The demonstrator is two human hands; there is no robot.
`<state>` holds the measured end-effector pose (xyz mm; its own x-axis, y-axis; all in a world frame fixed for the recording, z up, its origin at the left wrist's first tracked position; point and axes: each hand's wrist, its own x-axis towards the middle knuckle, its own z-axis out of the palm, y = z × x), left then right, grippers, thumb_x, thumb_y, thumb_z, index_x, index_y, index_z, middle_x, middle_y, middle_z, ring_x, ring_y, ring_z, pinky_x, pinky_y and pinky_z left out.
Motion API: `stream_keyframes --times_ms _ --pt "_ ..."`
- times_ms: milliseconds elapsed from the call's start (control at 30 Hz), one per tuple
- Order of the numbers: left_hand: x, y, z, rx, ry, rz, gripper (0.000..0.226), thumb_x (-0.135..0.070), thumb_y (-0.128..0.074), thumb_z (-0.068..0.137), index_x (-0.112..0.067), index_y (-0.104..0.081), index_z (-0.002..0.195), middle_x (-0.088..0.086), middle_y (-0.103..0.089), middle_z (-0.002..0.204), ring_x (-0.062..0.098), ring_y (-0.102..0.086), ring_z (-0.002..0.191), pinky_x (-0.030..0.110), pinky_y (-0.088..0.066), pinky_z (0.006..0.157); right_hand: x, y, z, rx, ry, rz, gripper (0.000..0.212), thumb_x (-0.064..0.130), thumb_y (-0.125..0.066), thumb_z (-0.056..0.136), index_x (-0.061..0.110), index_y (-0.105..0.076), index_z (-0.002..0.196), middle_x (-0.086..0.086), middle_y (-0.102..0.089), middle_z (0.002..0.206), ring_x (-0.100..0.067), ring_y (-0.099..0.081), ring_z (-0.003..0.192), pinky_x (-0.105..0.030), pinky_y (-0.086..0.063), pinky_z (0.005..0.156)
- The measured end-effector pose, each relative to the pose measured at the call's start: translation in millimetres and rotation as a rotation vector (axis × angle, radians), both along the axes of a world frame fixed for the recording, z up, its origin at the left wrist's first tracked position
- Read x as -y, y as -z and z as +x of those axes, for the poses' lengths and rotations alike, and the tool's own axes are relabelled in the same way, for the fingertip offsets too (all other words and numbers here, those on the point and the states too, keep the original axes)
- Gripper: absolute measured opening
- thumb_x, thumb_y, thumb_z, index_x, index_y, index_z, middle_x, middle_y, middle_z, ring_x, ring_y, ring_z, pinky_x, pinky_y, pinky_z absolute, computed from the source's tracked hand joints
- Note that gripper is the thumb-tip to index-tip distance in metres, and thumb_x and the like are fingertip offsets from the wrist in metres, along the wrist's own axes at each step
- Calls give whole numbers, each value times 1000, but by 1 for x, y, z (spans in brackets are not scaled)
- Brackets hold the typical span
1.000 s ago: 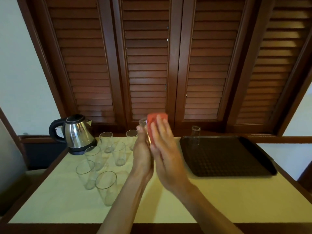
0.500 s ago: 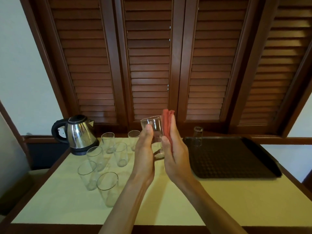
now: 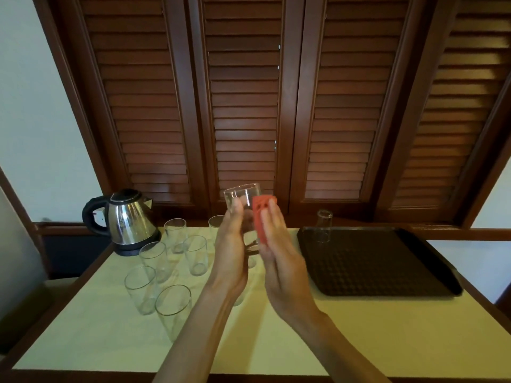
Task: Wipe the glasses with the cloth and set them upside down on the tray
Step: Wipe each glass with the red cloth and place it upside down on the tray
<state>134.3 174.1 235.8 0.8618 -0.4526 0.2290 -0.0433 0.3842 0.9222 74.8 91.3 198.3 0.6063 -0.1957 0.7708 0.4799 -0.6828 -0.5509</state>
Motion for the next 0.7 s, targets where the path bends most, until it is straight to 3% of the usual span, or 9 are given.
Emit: stream_keyframes --times_ms 67,167,267,367,433,567,633,700 --pt "5 7 -8 5 26 35 63 -67 -35 98 -26 -72 127 5 -75 124 24 -67 124 43 -56 96 7 -16 8 17 26 148 52 14 -35 109 19 -19 158 5 -16 169 -17 -16 156 -46 -27 124" --pt "8 10 -5 -43 32 17 54 -64 -38 98 -33 -75 122 3 -74 128 21 -66 126 42 -54 100 1 -13 6 31 44 -4 50 13 -35 109 18 -23 157 13 -15 168 -17 -12 156 -37 -19 126" --pt "6 -1 9 -72 -36 -58 58 -62 -46 100 -19 -69 132 11 -75 124 26 -69 123 44 -56 100 -5 10 -2 -17 -32 2 53 13 -36 109 30 -21 158 17 -15 167 -14 -12 156 -29 -15 126" --pt "12 3 -4 5 -1 -24 49 -53 -42 104 -21 -66 132 10 -74 121 20 -72 113 38 -61 89 11 -15 10 18 20 173 50 18 -34 109 23 -23 157 6 -19 168 -15 -14 156 -43 -23 126" --pt "14 6 -13 31 16 -1 49 -54 -40 103 -25 -65 134 -1 -74 126 12 -70 118 31 -61 89 13 -31 13 46 56 140 48 18 -35 109 16 -26 156 9 -19 167 -15 -11 156 -44 -21 126" --pt "8 -5 5 -59 -55 -94 63 -71 -48 95 -28 -65 138 9 -68 138 25 -62 133 51 -48 113 -12 -6 -3 7 48 -36 50 21 -36 108 20 -25 157 16 -16 167 -18 -8 157 -37 -17 127" --pt "9 -4 4 -41 -55 -99 63 -70 -47 97 -26 -64 139 12 -68 138 28 -63 132 52 -49 112 -3 -9 0 51 114 -84 50 29 -40 107 22 -28 156 15 -21 166 -19 -16 156 -37 -23 125" --pt "11 3 -12 -26 7 -73 57 -64 -40 102 -27 -66 136 9 -71 133 27 -65 129 46 -54 103 11 -33 9 61 168 12 54 39 -43 104 26 -29 155 22 -22 164 -13 -20 153 -38 -29 122"
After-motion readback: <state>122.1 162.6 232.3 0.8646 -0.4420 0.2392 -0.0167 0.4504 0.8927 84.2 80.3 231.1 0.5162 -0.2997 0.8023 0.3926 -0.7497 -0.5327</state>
